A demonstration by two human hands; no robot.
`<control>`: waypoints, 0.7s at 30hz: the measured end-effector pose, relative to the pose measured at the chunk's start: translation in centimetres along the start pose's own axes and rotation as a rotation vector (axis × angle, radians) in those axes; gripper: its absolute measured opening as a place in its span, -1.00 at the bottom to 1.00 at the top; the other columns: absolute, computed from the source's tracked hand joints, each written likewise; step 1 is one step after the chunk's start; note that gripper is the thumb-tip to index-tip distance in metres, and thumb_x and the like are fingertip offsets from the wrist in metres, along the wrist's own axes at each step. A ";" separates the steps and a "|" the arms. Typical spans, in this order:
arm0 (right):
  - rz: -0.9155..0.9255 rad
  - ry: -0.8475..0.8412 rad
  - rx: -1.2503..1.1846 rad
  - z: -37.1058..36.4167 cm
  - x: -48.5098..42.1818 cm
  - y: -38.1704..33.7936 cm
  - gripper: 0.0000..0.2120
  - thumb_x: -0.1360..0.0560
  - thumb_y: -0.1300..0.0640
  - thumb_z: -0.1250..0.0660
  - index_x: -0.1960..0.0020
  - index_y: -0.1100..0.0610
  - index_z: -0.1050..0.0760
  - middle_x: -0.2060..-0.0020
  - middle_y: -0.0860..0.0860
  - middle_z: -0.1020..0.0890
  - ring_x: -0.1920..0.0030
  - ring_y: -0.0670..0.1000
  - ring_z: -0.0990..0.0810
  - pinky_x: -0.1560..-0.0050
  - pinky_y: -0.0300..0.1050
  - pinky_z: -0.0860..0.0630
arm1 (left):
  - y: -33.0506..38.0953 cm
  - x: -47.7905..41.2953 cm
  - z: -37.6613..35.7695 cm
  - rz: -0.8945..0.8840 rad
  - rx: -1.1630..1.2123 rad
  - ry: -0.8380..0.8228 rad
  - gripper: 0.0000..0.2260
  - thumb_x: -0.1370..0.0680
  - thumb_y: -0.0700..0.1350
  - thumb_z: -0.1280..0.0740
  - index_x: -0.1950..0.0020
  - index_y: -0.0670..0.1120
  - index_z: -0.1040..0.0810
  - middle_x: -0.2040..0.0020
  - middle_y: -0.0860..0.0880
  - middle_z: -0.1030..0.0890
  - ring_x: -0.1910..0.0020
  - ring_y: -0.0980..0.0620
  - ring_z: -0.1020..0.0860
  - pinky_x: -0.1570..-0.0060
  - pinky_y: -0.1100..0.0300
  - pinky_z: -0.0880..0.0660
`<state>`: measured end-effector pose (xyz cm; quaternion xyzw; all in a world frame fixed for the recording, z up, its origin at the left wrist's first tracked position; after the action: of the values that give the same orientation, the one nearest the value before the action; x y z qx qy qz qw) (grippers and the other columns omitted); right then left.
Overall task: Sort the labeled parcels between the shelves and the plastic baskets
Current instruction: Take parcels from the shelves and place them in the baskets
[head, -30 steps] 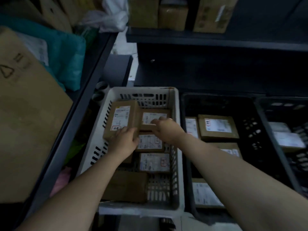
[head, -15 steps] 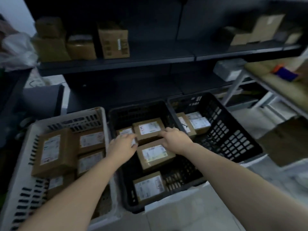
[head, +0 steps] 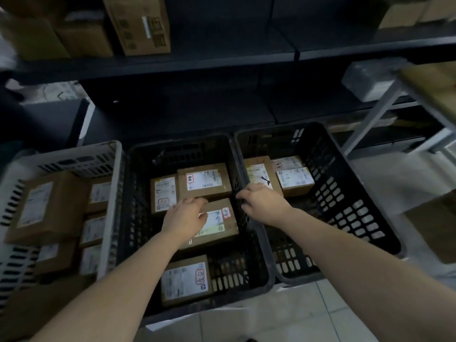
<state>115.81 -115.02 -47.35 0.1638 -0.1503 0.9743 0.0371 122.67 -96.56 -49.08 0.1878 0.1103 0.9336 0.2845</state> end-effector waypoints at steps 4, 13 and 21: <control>0.079 -0.098 -0.003 -2.3 -3.1 -1.1 -0.58 -0.60 0.10 -0.19 -0.45 0.07 -0.33 -0.34 0.10 -0.37 -0.31 0.14 -0.40 -0.25 0.06 -0.44 | -2.7 -0.6 -1.4 0.113 -0.022 -0.030 -0.61 -0.59 -0.04 -0.19 -0.43 0.03 -0.34 -0.35 -0.04 -0.44 -0.32 -0.06 -0.39 -0.22 0.05 -0.38; -0.167 -0.424 -0.131 -11.1 -11.3 -2.0 -0.79 -0.57 0.07 -0.22 -0.02 0.23 -0.46 0.02 0.18 -0.53 -0.24 0.23 -0.46 -0.27 0.06 -0.42 | -10.2 -2.8 -7.0 0.254 0.033 -0.179 -0.53 -0.57 -0.10 -0.19 -0.50 0.00 -0.24 -0.33 -0.12 -0.40 -0.28 -0.12 -0.39 -0.21 -0.01 -0.42; -0.591 -0.389 -0.329 -15.0 -15.6 -1.5 -0.47 -0.55 0.12 -0.27 -0.45 0.25 -0.22 -0.40 0.35 -0.22 -0.36 0.28 -0.32 -0.24 -0.09 -0.38 | -12.6 -5.1 -12.0 0.426 0.532 -0.322 -0.41 -0.56 -0.06 -0.28 -0.53 0.02 -0.11 -0.34 -0.15 -0.41 -0.28 -0.12 -0.43 -0.28 0.04 -0.41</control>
<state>126.06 -109.42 -65.61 0.3736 -0.2549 0.8352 0.3127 127.83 -90.41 -65.35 0.4183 0.2614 0.8690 0.0391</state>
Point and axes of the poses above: each hand's wrist, its own x-axis away from the middle knuckle, its own z-axis out of the back of the hand, y = z × x, the point moved 3 cm from there along -x, towards the middle knuckle
